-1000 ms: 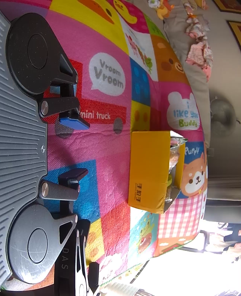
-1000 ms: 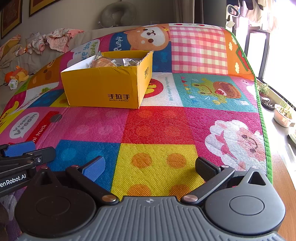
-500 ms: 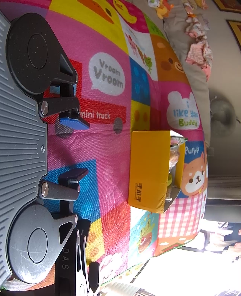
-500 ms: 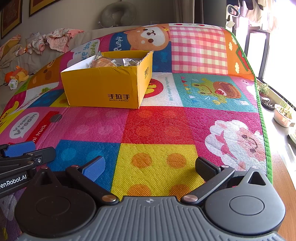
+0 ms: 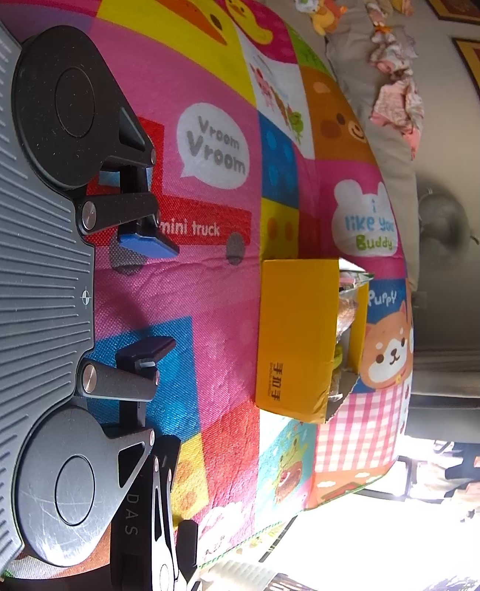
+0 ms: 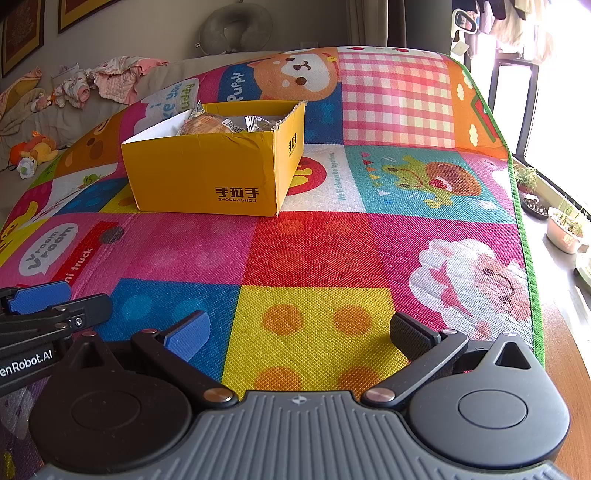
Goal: Organize objects
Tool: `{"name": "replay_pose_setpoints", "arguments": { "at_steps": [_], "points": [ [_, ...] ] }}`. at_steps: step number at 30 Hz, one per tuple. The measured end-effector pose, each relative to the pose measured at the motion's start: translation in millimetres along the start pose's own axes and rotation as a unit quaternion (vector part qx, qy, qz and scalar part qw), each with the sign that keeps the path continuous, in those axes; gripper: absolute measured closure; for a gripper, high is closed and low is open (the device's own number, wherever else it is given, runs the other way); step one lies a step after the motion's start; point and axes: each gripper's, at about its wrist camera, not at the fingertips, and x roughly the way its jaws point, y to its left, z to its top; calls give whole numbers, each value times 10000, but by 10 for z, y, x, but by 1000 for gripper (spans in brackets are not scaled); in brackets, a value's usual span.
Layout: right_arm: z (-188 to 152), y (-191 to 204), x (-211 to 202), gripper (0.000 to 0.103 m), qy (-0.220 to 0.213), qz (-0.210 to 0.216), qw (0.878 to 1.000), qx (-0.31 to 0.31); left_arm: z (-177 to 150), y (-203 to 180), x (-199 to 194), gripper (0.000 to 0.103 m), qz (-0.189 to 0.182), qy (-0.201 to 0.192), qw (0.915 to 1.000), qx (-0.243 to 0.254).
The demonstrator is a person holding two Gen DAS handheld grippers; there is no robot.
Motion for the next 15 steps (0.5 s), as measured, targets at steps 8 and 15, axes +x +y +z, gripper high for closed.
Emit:
{"name": "replay_pose_setpoints", "arguments": {
  "at_steps": [8,15],
  "points": [
    [-1,1,1,0,0,0,10000,0,-2,-10,1,52,28,5,10000,42],
    [-1,0,1,0,-1,0,10000,0,1,-11,3,52,19,6,10000,43]
  ]
}}
